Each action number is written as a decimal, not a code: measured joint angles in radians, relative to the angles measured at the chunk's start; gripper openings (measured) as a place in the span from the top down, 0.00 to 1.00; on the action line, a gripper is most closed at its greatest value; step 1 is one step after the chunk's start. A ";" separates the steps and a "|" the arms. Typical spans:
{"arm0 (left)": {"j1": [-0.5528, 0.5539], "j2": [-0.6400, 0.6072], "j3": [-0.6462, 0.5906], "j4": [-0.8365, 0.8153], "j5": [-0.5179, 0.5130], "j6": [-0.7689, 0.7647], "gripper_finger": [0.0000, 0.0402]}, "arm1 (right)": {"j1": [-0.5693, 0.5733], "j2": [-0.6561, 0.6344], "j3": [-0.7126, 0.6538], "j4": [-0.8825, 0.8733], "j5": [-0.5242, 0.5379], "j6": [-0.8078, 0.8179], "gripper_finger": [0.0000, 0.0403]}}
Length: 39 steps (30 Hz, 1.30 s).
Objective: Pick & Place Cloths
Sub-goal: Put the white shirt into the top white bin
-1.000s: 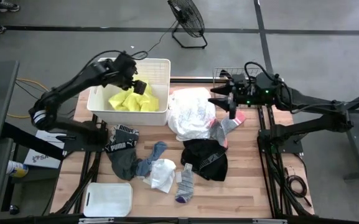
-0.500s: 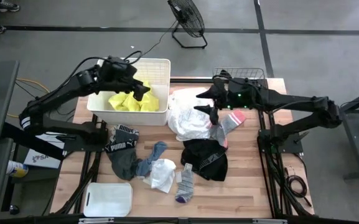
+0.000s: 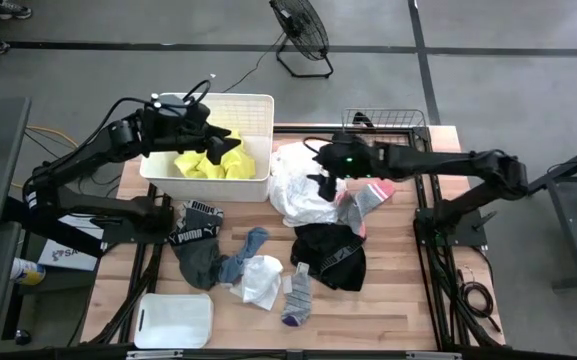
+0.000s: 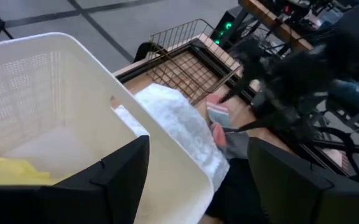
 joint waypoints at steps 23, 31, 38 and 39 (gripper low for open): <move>0.001 0.003 0.000 -0.003 0.000 -0.001 0.34 | -0.089 0.255 -0.001 0.034 0.079 0.423 0.02; 0.001 0.003 0.000 -0.004 0.000 -0.001 0.34 | -0.088 0.285 0.000 0.123 0.101 0.407 0.02; 0.001 0.003 0.000 -0.007 0.002 0.000 0.34 | -0.071 0.350 0.001 0.170 0.090 0.316 0.02; 0.001 0.003 0.000 -0.007 0.002 0.001 0.34 | -0.069 0.363 0.000 0.172 0.091 0.310 0.02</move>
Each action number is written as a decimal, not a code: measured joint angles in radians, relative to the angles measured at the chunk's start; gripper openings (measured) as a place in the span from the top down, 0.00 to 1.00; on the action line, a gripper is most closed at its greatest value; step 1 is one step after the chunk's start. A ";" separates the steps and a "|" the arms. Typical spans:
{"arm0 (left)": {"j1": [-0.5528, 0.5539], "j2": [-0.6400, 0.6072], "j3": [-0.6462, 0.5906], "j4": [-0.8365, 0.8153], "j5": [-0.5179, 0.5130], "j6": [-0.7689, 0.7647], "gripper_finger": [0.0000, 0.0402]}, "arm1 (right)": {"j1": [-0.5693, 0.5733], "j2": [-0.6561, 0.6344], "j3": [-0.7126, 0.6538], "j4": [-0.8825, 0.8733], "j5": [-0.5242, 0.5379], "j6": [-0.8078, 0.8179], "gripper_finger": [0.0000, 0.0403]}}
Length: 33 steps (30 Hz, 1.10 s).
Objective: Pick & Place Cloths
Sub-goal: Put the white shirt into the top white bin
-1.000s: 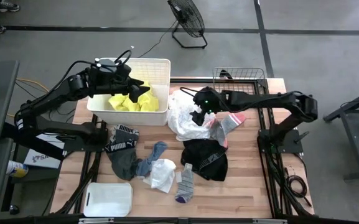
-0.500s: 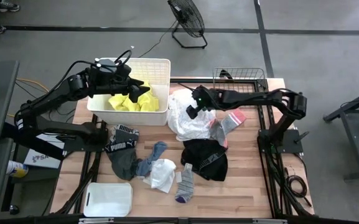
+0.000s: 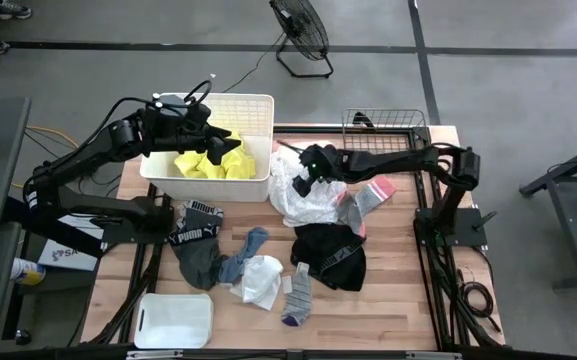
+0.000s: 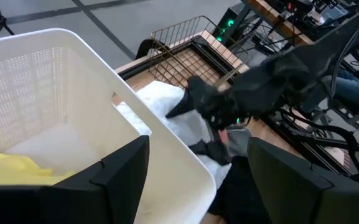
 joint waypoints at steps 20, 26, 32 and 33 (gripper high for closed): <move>0.000 0.000 0.000 -0.032 -0.003 0.000 0.34 | 0.038 0.212 0.007 0.027 -0.147 -0.124 0.03; 0.000 0.000 0.000 -0.032 -0.003 0.005 0.34 | 0.041 0.212 0.008 -0.025 -0.179 -0.145 0.16; 0.000 0.000 0.000 -0.033 -0.003 0.005 0.34 | 0.041 0.210 0.009 -0.060 -0.185 -0.145 0.39; 0.000 0.000 0.000 -0.033 -0.003 0.005 0.34 | 0.041 0.210 0.009 -0.064 -0.185 -0.145 0.43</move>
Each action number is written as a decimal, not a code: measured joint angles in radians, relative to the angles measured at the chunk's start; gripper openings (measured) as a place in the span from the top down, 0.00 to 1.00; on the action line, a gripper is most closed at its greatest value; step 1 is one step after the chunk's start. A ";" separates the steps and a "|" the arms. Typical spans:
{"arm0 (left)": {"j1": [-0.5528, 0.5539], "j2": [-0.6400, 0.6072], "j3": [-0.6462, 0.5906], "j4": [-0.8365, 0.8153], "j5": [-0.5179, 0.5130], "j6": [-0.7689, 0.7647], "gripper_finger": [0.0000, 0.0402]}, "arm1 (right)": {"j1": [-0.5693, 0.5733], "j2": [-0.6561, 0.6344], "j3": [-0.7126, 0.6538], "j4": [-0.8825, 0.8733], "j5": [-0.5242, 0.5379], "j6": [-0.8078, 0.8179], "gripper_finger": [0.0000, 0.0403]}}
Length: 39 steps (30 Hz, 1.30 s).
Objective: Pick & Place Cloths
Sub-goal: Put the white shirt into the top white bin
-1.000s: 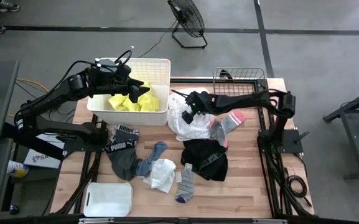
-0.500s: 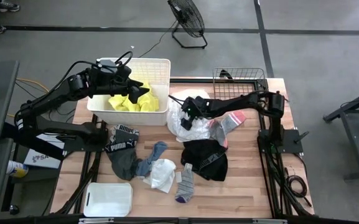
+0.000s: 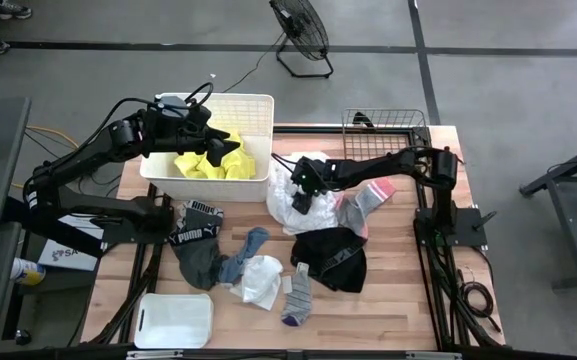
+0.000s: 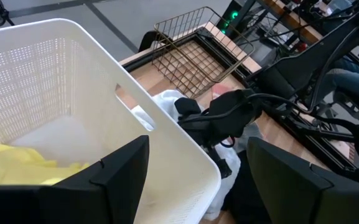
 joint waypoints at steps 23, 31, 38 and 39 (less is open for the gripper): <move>0.000 0.000 0.000 0.000 0.003 0.001 0.34 | -0.015 -0.145 -0.014 -0.178 -0.037 0.138 0.83; 0.000 0.000 0.000 0.000 0.003 0.000 0.34 | -0.023 -0.345 -0.013 -0.277 0.012 0.129 0.84; 0.000 0.000 0.000 0.000 0.002 0.001 0.34 | -0.024 -0.525 -0.012 -0.267 0.025 0.127 0.84; 0.000 0.000 0.000 0.000 0.002 0.001 0.34 | -0.022 -0.551 -0.012 -0.262 0.029 0.127 0.84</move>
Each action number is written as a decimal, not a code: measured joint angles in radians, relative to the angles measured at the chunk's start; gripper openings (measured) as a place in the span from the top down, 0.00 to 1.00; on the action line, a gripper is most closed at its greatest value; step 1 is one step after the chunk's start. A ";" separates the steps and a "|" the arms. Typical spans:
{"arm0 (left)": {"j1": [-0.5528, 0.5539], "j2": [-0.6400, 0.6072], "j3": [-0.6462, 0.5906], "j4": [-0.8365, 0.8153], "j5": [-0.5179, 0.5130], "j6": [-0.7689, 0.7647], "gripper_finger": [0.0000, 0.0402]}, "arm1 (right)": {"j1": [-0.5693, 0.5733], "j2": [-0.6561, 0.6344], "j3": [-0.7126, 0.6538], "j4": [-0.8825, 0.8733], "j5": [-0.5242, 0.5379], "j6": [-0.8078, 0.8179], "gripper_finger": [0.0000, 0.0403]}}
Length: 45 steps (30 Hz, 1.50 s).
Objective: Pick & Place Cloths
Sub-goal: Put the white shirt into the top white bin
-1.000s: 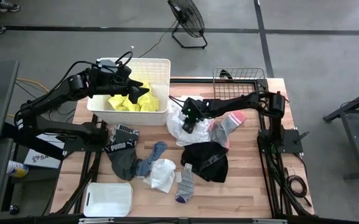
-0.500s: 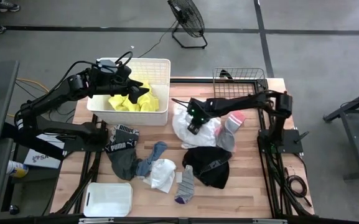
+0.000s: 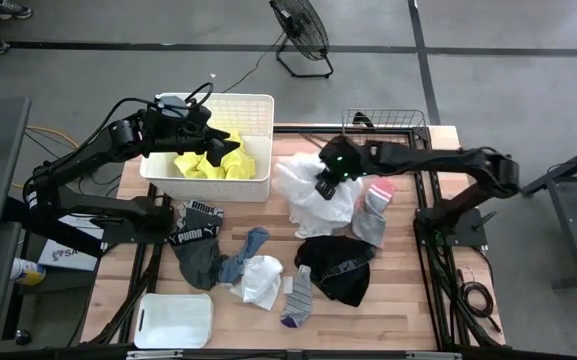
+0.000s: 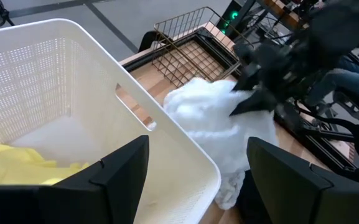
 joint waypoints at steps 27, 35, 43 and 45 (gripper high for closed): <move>-0.001 0.020 0.001 0.194 0.031 0.107 0.34 | -0.001 -0.407 0.004 0.454 -0.040 -0.070 0.84; -0.001 0.099 0.001 0.221 0.096 0.153 0.34 | -0.001 -0.413 0.005 0.695 -0.114 -0.099 0.84; -0.001 0.181 0.000 0.251 0.178 0.167 0.34 | -0.001 -0.442 0.005 0.797 -0.136 -0.124 0.84; -0.002 0.203 0.000 0.278 0.222 0.169 0.34 | -0.001 -0.448 0.005 0.827 -0.145 -0.131 0.84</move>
